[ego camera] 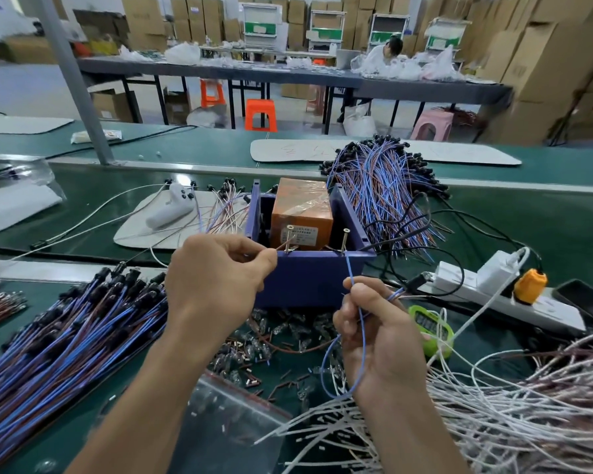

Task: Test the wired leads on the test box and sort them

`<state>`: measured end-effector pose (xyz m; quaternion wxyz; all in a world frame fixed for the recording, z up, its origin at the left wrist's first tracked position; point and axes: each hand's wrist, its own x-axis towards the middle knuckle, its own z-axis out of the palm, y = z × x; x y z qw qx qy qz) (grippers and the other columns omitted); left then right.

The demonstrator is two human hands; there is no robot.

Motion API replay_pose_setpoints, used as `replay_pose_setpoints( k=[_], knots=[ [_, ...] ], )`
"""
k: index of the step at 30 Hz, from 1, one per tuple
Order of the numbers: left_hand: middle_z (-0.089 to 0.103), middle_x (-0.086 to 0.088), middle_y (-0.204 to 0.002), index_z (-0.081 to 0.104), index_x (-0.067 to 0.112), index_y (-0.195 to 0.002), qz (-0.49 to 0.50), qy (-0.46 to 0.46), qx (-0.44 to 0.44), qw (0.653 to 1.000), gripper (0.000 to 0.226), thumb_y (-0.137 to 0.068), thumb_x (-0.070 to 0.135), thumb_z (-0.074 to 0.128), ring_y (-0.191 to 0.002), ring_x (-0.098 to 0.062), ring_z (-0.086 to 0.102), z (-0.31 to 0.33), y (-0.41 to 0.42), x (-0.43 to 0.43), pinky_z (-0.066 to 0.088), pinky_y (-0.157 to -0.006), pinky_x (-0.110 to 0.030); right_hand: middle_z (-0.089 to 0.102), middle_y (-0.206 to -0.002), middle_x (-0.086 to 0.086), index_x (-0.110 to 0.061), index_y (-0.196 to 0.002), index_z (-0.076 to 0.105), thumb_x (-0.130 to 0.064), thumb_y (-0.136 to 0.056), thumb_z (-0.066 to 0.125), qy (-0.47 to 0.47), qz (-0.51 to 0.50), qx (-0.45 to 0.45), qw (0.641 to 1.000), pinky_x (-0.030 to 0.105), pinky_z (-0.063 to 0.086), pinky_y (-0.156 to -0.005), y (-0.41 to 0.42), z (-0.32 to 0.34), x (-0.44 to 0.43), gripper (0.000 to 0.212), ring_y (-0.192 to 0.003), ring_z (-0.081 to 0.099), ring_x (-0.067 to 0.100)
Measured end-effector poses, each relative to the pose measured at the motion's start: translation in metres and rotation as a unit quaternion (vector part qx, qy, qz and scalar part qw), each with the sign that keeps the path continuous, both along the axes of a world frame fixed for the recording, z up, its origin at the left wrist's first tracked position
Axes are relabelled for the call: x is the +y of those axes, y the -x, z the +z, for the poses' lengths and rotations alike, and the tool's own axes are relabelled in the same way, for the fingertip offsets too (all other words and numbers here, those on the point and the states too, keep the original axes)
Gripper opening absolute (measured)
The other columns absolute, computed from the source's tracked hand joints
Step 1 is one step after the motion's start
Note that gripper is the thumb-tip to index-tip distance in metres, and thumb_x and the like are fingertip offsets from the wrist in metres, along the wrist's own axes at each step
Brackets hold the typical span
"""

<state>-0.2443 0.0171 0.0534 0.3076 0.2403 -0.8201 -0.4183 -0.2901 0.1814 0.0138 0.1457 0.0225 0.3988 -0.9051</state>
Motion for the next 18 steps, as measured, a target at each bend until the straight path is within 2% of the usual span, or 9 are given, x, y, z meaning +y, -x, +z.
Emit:
replay_pose_setpoints(
  k=[3,6,9,14,18],
  knots=[
    [0.065,0.012,-0.048,0.075,0.034,-0.062,-0.004,-0.021,0.012,1.0,0.021,-0.081,0.035,0.084,-0.038,0.0,0.056,-0.0003,0.0001,0.0009,0.042,-0.051,-0.021,0.057,-0.061,0.007,-0.006,-0.074,0.074,-0.003,-0.067,0.068,-0.003,0.003,0.01,1.0,0.022,0.036,-0.045,-0.0009,-0.0002,-0.0011,0.01,-0.05,0.048,0.014],
    [0.066,0.011,-0.048,0.074,0.048,-0.069,-0.017,-0.027,0.017,0.999,0.021,-0.081,0.034,0.084,-0.037,0.0,0.055,0.0005,-0.0014,0.0014,0.041,-0.046,-0.019,0.058,-0.061,0.006,-0.009,-0.069,0.075,-0.004,-0.066,0.068,-0.006,0.005,0.02,1.0,0.021,0.035,-0.045,-0.0026,-0.0009,-0.0021,0.01,-0.049,0.048,0.013],
    [0.066,0.008,-0.048,0.076,0.041,-0.066,-0.016,-0.035,0.015,0.999,0.019,-0.081,0.031,0.084,-0.035,-0.002,0.053,-0.0006,-0.0014,-0.0006,0.037,-0.04,-0.012,0.058,-0.06,0.006,-0.011,-0.067,0.076,-0.005,-0.066,0.068,-0.007,0.008,0.027,1.0,0.021,0.035,-0.045,-0.0033,-0.0014,-0.0018,0.01,-0.049,0.048,0.013],
    [0.067,0.003,-0.048,0.077,0.029,-0.063,-0.011,-0.064,0.018,0.998,0.02,-0.081,0.025,0.085,-0.033,-0.005,0.052,-0.0017,-0.0006,-0.0066,0.037,-0.037,-0.012,0.054,-0.058,0.007,-0.01,-0.071,0.076,-0.005,-0.07,0.067,-0.008,0.007,0.019,1.0,0.021,0.036,-0.046,-0.001,-0.0031,-0.0003,0.01,-0.049,0.046,0.014],
    [0.067,0.003,-0.048,0.076,0.023,-0.062,-0.007,-0.067,0.018,0.998,0.021,-0.081,0.023,0.084,-0.033,-0.004,0.053,-0.0016,-0.0013,-0.0063,0.037,-0.037,-0.011,0.058,-0.059,0.006,-0.007,-0.077,0.072,0.004,-0.086,0.063,-0.031,-0.025,0.007,0.999,0.02,0.037,-0.045,0.0004,-0.0045,0.0004,0.017,-0.049,0.049,0.012]
  ],
)
